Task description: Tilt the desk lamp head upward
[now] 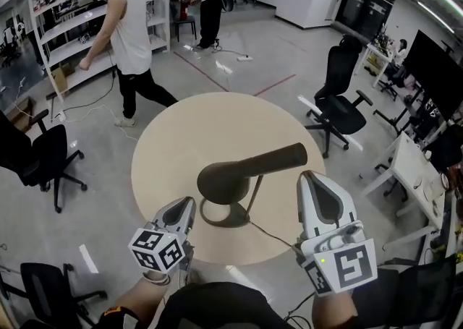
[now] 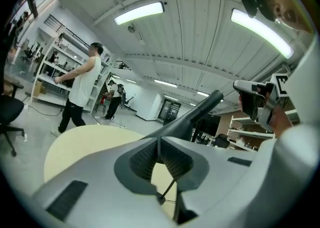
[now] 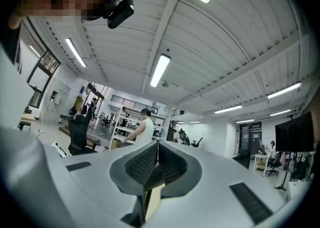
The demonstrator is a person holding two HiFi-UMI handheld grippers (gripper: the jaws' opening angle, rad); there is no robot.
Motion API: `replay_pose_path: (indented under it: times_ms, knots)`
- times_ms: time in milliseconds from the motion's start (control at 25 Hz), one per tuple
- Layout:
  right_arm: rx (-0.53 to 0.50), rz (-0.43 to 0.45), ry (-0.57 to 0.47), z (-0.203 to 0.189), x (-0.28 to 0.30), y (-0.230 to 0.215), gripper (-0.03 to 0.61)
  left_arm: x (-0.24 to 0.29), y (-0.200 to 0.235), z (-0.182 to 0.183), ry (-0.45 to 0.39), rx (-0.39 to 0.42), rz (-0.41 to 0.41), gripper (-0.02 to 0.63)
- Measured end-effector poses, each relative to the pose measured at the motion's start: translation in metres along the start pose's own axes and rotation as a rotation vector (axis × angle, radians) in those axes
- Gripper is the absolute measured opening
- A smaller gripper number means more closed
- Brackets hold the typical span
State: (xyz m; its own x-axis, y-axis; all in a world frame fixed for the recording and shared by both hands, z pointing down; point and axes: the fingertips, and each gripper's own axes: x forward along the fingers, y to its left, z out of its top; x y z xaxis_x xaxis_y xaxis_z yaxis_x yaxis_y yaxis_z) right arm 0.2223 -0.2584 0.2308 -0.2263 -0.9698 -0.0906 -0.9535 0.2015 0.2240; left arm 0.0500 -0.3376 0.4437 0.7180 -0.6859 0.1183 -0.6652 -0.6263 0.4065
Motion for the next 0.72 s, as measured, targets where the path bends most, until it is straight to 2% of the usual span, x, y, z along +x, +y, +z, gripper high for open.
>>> replay_pose_path:
  times_ms: [160, 320, 520, 720]
  knots:
    - [-0.086, -0.035, 0.024, 0.024, 0.030, -0.010, 0.015, 0.011, 0.026, 0.002, 0.003, -0.118, -0.052, 0.052]
    - [-0.142, -0.054, 0.088, 0.027, 0.058, -0.025, 0.015, 0.023, 0.043, -0.007, 0.000, -0.274, -0.124, 0.069]
    - [-0.156, -0.048, 0.168, 0.013, 0.087, -0.031, 0.015, 0.033, 0.056, -0.019, 0.001, -0.455, -0.225, 0.101]
    - [-0.148, -0.060, 0.221, -0.006, 0.095, -0.038, 0.015, 0.044, 0.052, -0.034, 0.012, -0.591, -0.333, 0.124]
